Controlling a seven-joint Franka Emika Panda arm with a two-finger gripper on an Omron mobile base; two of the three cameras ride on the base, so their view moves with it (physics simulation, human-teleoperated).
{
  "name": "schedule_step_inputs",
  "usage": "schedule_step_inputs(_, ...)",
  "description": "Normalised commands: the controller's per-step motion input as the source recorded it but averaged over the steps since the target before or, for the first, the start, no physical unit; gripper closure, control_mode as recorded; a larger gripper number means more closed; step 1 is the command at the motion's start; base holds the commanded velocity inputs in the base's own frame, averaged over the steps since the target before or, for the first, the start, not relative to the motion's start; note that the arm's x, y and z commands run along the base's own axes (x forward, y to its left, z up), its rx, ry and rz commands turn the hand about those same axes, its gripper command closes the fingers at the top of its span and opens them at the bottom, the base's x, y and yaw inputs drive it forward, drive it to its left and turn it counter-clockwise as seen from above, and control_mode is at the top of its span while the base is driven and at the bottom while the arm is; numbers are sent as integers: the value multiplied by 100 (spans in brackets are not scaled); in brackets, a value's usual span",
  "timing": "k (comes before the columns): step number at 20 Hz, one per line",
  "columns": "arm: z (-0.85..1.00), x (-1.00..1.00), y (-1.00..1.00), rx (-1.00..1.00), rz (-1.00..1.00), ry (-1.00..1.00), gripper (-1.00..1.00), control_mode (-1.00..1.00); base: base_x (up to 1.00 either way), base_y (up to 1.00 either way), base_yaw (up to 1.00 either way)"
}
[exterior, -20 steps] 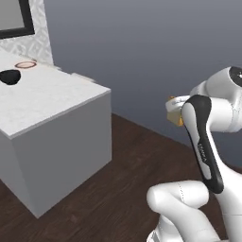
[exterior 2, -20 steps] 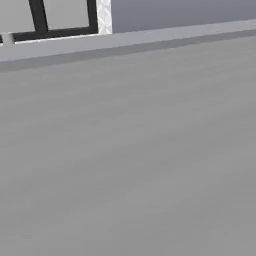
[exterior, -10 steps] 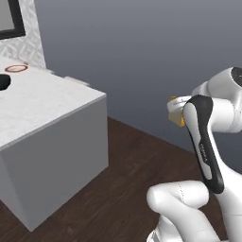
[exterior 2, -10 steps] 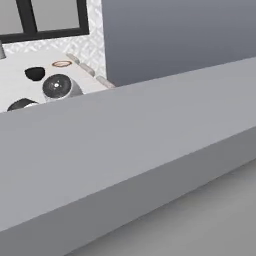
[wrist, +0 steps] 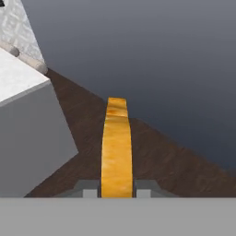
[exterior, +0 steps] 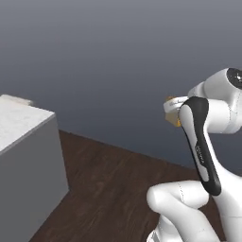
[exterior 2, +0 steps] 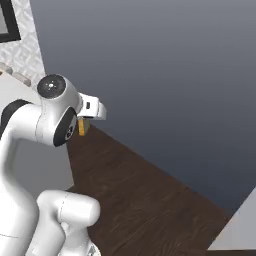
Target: Start the toaster. Once the lever pops up, take the bread to the plate on the dining counter.
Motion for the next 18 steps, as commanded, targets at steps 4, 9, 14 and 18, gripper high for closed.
schedule_step_inputs(4, 0, 0, 0, 0, 0, 0, 100, 100, 100, -2, -32)
schedule_step_inputs(9, 0, 0, 0, 0, 0, 0, 100, 100, 100, 6, -5)
schedule_step_inputs(14, 0, 0, 0, 0, 0, 0, 100, 100, 100, 0, 33)
schedule_step_inputs(18, 0, 0, 0, 0, 0, 0, 100, 100, 100, 0, 55)
